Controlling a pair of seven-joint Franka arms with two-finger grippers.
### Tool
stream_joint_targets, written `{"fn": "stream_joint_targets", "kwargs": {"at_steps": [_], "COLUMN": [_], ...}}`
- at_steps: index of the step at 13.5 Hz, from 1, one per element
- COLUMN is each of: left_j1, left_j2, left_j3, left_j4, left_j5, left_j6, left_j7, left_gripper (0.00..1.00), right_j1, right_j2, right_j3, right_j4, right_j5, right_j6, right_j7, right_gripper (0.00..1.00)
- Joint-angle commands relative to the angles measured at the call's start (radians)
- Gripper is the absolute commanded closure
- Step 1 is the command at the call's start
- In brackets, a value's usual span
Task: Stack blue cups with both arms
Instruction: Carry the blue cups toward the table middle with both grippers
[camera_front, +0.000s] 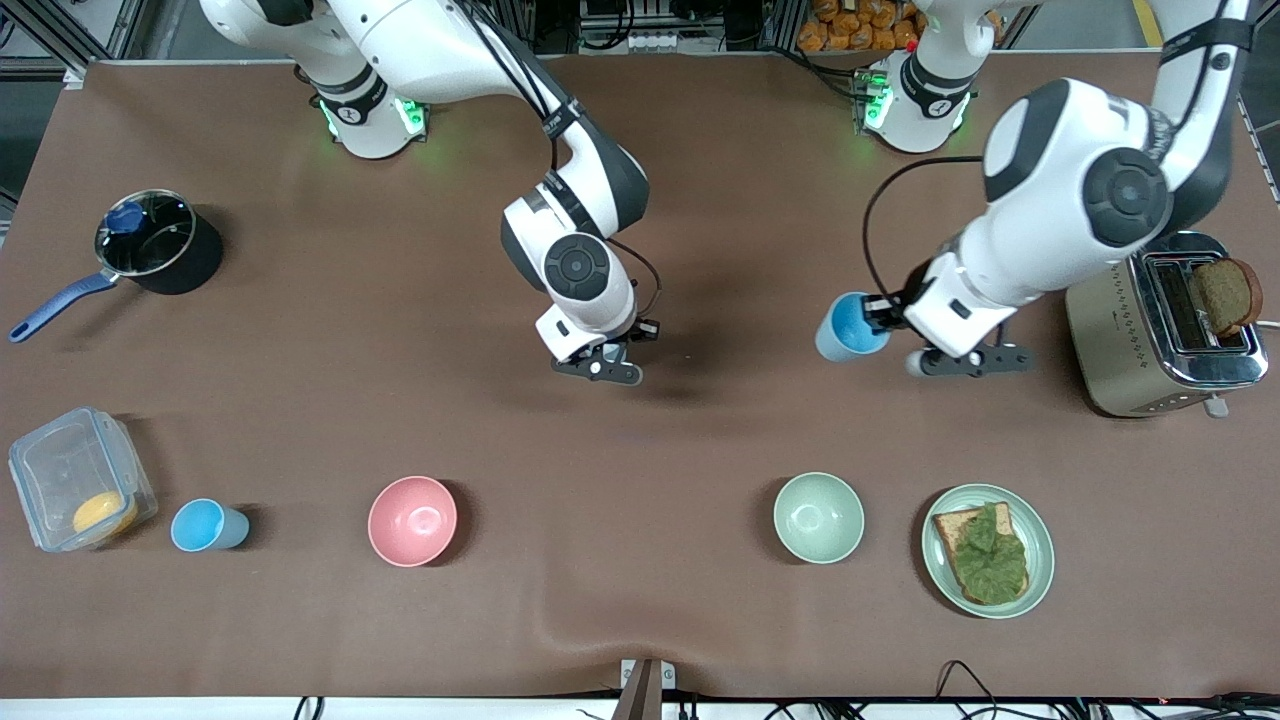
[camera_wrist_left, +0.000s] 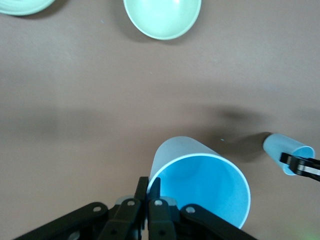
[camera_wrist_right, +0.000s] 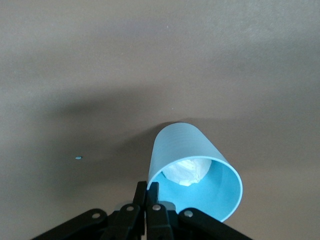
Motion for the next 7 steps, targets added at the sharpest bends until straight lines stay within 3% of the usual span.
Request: {"fn": "stream_joint_targets", "kwargs": {"at_steps": [1,2,7], "left_j1": [-0.032,-0.044,-0.105], "left_j2": [0.024,0.029,0.040], "left_j3": [-0.007,-0.008,-0.008], "left_j4": [0.023,0.023,0.027], "left_j5": [-0.009,-0.012,-0.016], "left_j6": [0.001,0.012,0.056], "left_j7": [-0.047,-0.048,-0.120], "left_gripper": [1.00,1.00,1.00], "right_j1": [0.013,0.013,0.007], "right_j2": [0.016,0.015,-0.037], "right_j3": [-0.012,-0.012,-0.012], "right_j4": [0.032,0.032,0.086], "right_j5": [0.017,0.018,0.018], "right_j6": [-0.007,-0.005,-0.078], "right_j7": [0.007,0.009,0.006], "right_gripper": [0.44,0.00,0.00]}}
